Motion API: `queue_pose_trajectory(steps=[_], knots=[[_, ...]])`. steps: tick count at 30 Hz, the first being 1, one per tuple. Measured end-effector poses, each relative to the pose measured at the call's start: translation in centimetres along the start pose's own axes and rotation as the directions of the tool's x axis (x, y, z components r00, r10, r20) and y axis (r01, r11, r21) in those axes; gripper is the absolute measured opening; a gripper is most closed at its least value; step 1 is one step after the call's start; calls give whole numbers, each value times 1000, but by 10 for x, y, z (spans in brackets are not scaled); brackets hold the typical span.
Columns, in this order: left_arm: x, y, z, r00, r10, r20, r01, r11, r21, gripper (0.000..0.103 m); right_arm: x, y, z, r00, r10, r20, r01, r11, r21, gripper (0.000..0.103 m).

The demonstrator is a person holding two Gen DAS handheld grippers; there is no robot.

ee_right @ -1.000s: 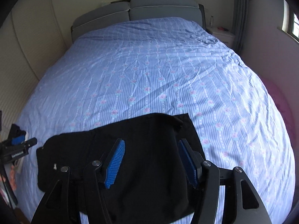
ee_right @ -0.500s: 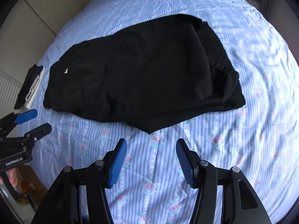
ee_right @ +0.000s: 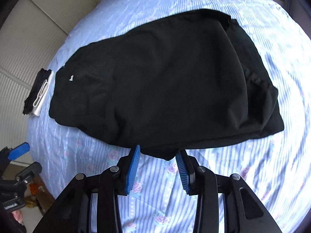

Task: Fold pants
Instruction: 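Open both tools and withdraw from the half-folded shorts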

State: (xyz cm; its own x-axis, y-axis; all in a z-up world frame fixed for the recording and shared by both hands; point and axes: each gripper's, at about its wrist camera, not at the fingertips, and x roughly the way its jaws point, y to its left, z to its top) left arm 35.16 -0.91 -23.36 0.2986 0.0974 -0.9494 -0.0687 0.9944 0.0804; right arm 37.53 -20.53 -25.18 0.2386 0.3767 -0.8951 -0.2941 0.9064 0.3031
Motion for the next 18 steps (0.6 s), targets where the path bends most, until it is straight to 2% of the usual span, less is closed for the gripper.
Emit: queue_pose_trajectory(steps=[6, 8, 11, 14, 16, 18], knots=[[0, -9, 2, 1000, 15, -5, -14, 1000, 20, 75, 31, 0, 18, 997, 21, -78, -22, 1000, -20, 39], [-1, -12, 3, 1000, 14, -7, -14, 999, 30, 75, 36, 1, 17, 993, 62, -99, -63, 998, -3, 40], [-1, -15, 4, 1000, 14, -11, -13, 999, 40, 75, 40, 7, 10, 991, 75, -114, -79, 997, -25, 39], [0, -16, 7, 1000, 15, -12, -14, 999, 42, 75, 34, 17, 10, 994, 69, -83, -76, 994, -83, 38], [1, -16, 8, 1000, 10, -16, -9, 999, 43, 75, 35, 25, 10, 996, 35, -80, -45, 989, -137, 19], [1, -16, 10, 1000, 10, -14, -10, 999, 42, 75, 38, 28, 8, 993, 12, -120, -32, 986, -161, 7]])
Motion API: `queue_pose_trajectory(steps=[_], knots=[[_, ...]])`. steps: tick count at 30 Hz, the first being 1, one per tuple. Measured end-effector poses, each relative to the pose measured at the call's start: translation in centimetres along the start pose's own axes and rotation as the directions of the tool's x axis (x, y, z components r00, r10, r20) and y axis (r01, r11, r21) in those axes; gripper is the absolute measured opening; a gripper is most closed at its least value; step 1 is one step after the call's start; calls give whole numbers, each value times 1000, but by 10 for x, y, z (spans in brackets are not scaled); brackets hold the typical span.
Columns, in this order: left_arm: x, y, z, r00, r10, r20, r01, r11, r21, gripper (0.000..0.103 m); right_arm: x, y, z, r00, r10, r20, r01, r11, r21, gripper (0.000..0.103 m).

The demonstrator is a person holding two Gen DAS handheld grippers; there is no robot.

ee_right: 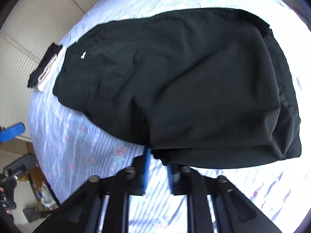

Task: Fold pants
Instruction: 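Open both tools and withdraw from the half-folded shorts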

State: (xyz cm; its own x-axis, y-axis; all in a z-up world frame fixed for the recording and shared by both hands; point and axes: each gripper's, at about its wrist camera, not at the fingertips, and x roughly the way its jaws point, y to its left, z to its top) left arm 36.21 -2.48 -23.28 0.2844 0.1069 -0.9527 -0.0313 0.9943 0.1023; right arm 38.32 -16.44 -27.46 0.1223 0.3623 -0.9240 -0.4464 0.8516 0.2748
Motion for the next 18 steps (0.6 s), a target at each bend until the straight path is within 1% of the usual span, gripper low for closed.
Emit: queue_pose_trajectory(steps=[1, 2, 4, 5, 6, 8, 9, 11, 12, 13, 15, 16, 18], knots=[[0, 0, 0, 1000, -1, 1, 1, 1000, 2, 75, -3, 0, -2, 1000, -14, -16, 14, 1000, 0, 6], [-1, 0, 0, 1000, 0, 3, 0, 1000, 5, 75, -10, 3, -5, 1000, -20, -6, 20, 1000, -7, 6], [-1, 1, -1, 1000, 5, 5, -5, 1000, 8, 75, -29, 9, -11, 998, -45, 47, 46, 999, -15, 5], [0, 2, -1, 1000, 5, 1, -5, 1000, 6, 75, -34, 7, -13, 997, -53, 51, 53, 999, -9, 5], [1, 2, -2, 1000, 4, -4, -4, 1000, 3, 75, -34, 3, -16, 997, -65, 36, 65, 998, 9, 5], [4, 5, -3, 1000, 8, -19, -8, 1000, -12, 75, -22, -5, -21, 995, -99, -31, 101, 994, 49, 5], [5, 8, -3, 1000, 1, -26, -2, 1000, -24, 75, -17, -9, -25, 992, -114, -59, 118, 990, 73, 7], [4, 16, -5, 1000, -17, -26, 16, 999, -51, 76, -19, -11, -30, 987, -134, -91, 145, 982, 118, 24], [3, 21, -6, 1000, -20, -22, 18, 998, -65, 77, -26, -10, -32, 987, -140, -83, 150, 979, 137, 41], [0, 29, -7, 1000, -25, -12, 24, 996, -81, 78, -36, -9, -34, 987, -148, -60, 156, 975, 157, 44], [-5, 46, -7, 999, -29, 13, 30, 994, -106, 80, -60, -1, -34, 985, -173, -10, 172, 967, 188, 46], [-9, 59, -7, 999, -23, 34, 27, 992, -121, 81, -71, 4, -32, 982, -189, 8, 183, 962, 203, 53], [-13, 86, -3, 997, -11, 75, 22, 989, -146, 82, -91, 15, -26, 978, -199, 61, 180, 956, 234, 59]])
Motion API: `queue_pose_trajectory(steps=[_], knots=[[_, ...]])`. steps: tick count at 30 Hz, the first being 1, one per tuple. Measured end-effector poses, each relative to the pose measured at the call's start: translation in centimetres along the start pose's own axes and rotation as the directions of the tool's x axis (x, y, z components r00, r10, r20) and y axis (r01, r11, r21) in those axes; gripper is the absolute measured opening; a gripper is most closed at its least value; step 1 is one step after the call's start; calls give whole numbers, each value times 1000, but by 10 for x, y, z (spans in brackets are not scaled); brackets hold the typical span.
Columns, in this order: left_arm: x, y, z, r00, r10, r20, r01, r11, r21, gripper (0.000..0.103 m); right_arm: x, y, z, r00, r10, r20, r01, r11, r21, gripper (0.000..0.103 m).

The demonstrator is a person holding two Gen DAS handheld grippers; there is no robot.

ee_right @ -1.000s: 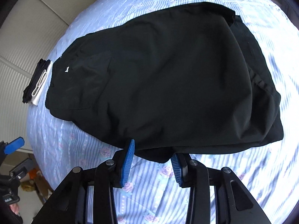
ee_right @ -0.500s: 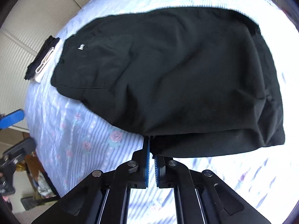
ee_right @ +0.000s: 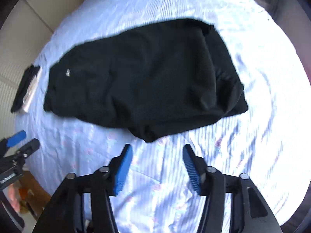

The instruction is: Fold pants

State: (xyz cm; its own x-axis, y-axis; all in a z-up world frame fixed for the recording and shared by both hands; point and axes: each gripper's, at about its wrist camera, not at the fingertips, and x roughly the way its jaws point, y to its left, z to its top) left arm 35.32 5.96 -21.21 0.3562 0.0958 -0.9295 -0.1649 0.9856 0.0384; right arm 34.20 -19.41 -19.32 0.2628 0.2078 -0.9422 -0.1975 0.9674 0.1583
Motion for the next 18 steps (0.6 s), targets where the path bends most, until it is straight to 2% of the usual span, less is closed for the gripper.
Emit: queue_pose_trajectory(steps=[3, 7, 10, 13, 15, 18], knots=[[0, 47, 20, 997, 9, 73, -6, 999, -35, 85, -17, 18, 14, 999, 7, 44, -8, 1000, 12, 60], [26, 107, 62, 991, -41, 124, 49, 997, -64, 85, -17, 57, 41, 996, 9, 84, -9, 1000, -3, 60], [63, 131, 101, 989, -115, 95, 121, 991, -64, 81, -7, 85, 68, 994, -3, 111, 3, 1000, -4, 60], [99, 142, 126, 981, -186, 52, 190, 979, -77, 73, 7, 110, 88, 993, 0, 122, -2, 1000, 15, 60], [123, 144, 137, 972, -233, 11, 233, 969, -84, 71, 17, 124, 99, 993, 8, 119, -12, 999, 33, 60], [155, 145, 146, 964, -263, -47, 257, 961, -100, 65, 27, 137, 105, 993, 7, 119, -12, 999, 48, 60]])
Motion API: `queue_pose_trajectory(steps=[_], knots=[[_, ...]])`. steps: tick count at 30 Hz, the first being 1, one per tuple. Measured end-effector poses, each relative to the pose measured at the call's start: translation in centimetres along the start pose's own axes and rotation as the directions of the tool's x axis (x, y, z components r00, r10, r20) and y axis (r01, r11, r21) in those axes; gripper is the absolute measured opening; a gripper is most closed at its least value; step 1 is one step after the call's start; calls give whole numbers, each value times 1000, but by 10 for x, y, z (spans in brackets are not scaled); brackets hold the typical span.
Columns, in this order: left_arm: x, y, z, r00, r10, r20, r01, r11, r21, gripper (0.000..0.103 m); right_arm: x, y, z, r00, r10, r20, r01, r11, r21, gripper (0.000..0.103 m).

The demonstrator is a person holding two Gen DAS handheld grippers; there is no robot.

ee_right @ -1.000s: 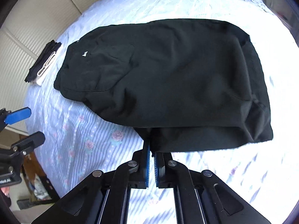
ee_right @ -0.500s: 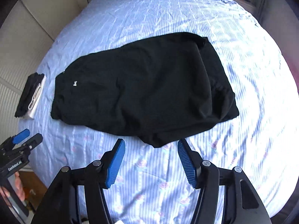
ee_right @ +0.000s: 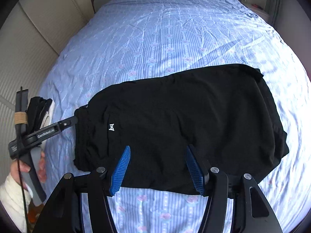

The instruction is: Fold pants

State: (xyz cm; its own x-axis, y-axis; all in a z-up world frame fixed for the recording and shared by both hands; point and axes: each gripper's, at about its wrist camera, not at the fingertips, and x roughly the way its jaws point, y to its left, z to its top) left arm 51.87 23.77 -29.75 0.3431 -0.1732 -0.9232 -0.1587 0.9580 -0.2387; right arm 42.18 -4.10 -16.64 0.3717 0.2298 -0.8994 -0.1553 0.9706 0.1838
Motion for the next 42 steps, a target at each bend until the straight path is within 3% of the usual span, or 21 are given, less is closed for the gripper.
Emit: queue_pose_trajectory(steps=[3, 4, 5, 9, 12, 16, 18, 22, 24, 27, 31, 34, 37, 42], knots=[[17, 7, 7, 998, -47, -36, 46, 998, -38, 46, 6, 9, -1, 1000, -19, -8, 19, 1000, 6, 60], [19, 7, 8, 996, -73, -43, 71, 996, -50, 29, 9, 12, -1, 1000, -28, -10, 28, 1000, 11, 60], [19, 7, 10, 997, -68, -43, 66, 996, -51, 22, 10, 14, -2, 999, -35, -12, 35, 999, 16, 60], [2, 4, 20, 997, -72, 33, 73, 997, -34, 10, 12, 13, -5, 998, -55, -18, 55, 998, 43, 60], [-2, 8, 31, 997, -52, 63, 54, 998, -34, 10, 11, 13, -2, 998, -62, -7, 63, 996, 58, 60], [15, 11, 38, 999, -17, 30, 18, 999, -31, 11, 10, 14, 5, 997, -77, 14, 76, 994, 75, 60], [18, 7, 38, 1000, 24, 16, -24, 1000, 6, 17, 10, 14, 7, 996, -86, 19, 84, 993, 76, 60], [-2, -5, 39, 988, 141, 67, -147, 986, 79, 52, 2, 6, 3, 993, -113, 32, 109, 990, 92, 60], [-24, -22, 40, 981, 146, 130, -168, 969, 180, 54, -8, -5, -3, 991, -127, 47, 120, 985, 124, 60], [-47, -75, 38, 975, 118, 189, -189, 885, 426, 55, -29, -30, -15, 988, -133, 78, 116, 974, 194, 60], [-65, -166, 37, 978, -11, 207, -130, 746, 653, 57, -66, -76, -33, 969, -207, 132, 160, 940, 301, 60], [-63, -235, 39, 978, -104, 179, -69, 651, 756, 64, -87, -121, -45, 948, -277, 160, 196, 898, 394, 60], [-50, -309, 43, 974, -177, 143, -26, 538, 843, 67, -93, -168, -52, 939, -310, 147, 211, 860, 465, 60], [-9, -406, 41, 977, -201, 67, 3, 332, 943, 72, -84, -229, -58, 942, -306, 140, 182, 813, 553, 60]])
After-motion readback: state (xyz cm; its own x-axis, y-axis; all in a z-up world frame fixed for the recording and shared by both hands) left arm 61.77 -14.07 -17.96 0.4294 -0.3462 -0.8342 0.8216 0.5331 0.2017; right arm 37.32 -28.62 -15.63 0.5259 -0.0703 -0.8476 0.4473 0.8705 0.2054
